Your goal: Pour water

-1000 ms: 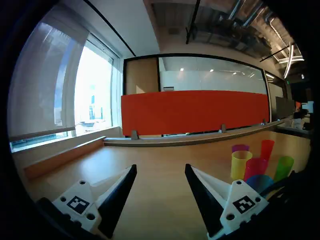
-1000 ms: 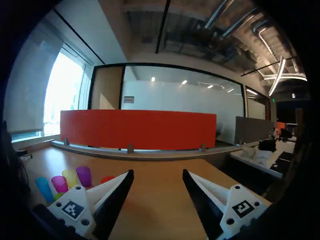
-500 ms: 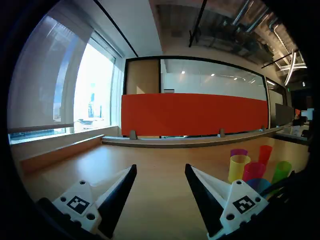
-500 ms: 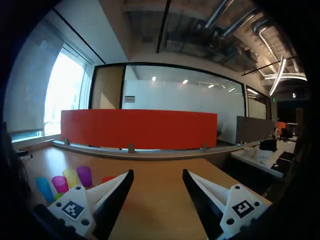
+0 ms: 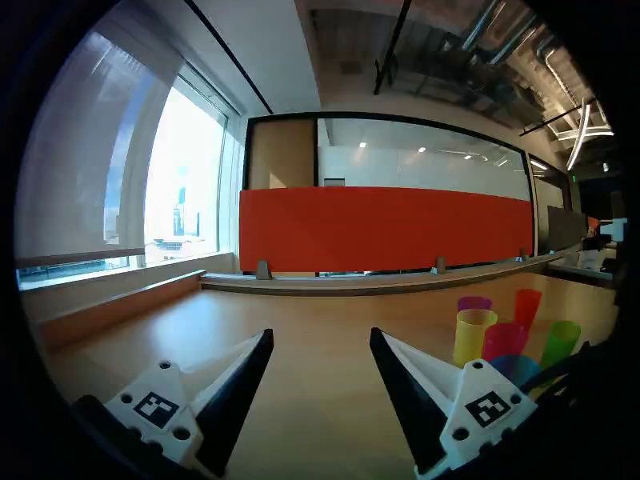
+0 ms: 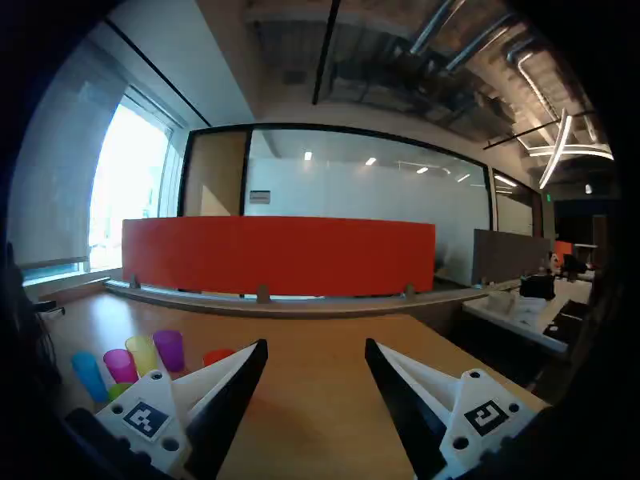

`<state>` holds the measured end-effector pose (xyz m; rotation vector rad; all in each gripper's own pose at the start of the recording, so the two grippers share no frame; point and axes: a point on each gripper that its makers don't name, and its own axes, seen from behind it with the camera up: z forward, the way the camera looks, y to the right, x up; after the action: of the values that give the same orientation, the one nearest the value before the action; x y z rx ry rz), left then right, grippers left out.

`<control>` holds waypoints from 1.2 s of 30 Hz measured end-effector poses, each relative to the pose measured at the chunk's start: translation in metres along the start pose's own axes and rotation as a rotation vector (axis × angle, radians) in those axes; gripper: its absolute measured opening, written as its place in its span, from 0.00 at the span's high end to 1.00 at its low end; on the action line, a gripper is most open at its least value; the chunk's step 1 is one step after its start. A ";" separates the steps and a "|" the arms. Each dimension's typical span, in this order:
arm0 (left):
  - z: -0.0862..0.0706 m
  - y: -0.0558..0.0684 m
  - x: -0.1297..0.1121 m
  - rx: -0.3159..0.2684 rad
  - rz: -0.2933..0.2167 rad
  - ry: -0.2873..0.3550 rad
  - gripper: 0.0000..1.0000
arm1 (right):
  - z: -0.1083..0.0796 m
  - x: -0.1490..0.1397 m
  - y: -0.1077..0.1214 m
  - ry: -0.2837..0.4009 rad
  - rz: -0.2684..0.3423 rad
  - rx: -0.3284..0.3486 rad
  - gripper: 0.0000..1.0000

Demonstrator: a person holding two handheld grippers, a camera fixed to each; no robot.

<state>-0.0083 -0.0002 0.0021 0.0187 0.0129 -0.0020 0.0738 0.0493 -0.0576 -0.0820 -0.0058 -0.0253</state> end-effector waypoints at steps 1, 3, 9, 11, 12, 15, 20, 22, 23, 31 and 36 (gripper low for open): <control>0.000 0.000 0.000 0.000 0.000 0.000 0.11 | 0.000 0.000 0.001 0.000 0.000 -0.001 0.06; 0.000 0.000 0.000 -0.001 0.000 -0.001 0.11 | 0.000 -0.001 0.002 0.000 0.001 -0.002 0.06; 0.000 0.001 0.000 -0.001 0.000 -0.001 0.11 | 0.000 0.002 0.002 0.010 0.006 0.006 0.06; 0.000 0.001 0.000 -0.001 0.001 -0.002 0.10 | 0.000 0.003 0.002 0.018 0.004 0.010 0.06; 0.000 0.001 -0.001 -0.001 0.001 -0.002 0.10 | 0.000 0.004 0.003 0.022 0.002 0.012 0.06; 0.000 0.000 -0.001 -0.001 0.001 -0.002 0.10 | 0.000 0.005 0.003 0.038 -0.007 0.020 0.06; 0.000 0.000 -0.001 -0.001 0.001 -0.001 0.10 | 0.004 0.003 0.003 0.057 -0.016 0.037 0.06; 0.000 0.000 -0.001 -0.001 0.001 -0.001 0.10 | 0.005 0.002 0.001 0.067 -0.021 0.045 0.06; 0.000 0.000 -0.001 -0.001 0.001 -0.001 0.10 | 0.006 0.002 0.000 0.072 -0.023 0.050 0.06; 0.000 0.000 -0.001 -0.001 0.001 -0.001 0.10 | 0.017 0.001 -0.007 0.132 -0.038 0.065 0.05; 0.000 0.001 -0.001 -0.001 0.001 -0.001 0.10 | 0.028 -0.011 -0.011 0.137 -0.025 0.069 0.03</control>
<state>-0.0090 0.0003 0.0020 0.0179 0.0115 -0.0011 0.0623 0.0408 -0.0290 -0.0110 0.1289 -0.0554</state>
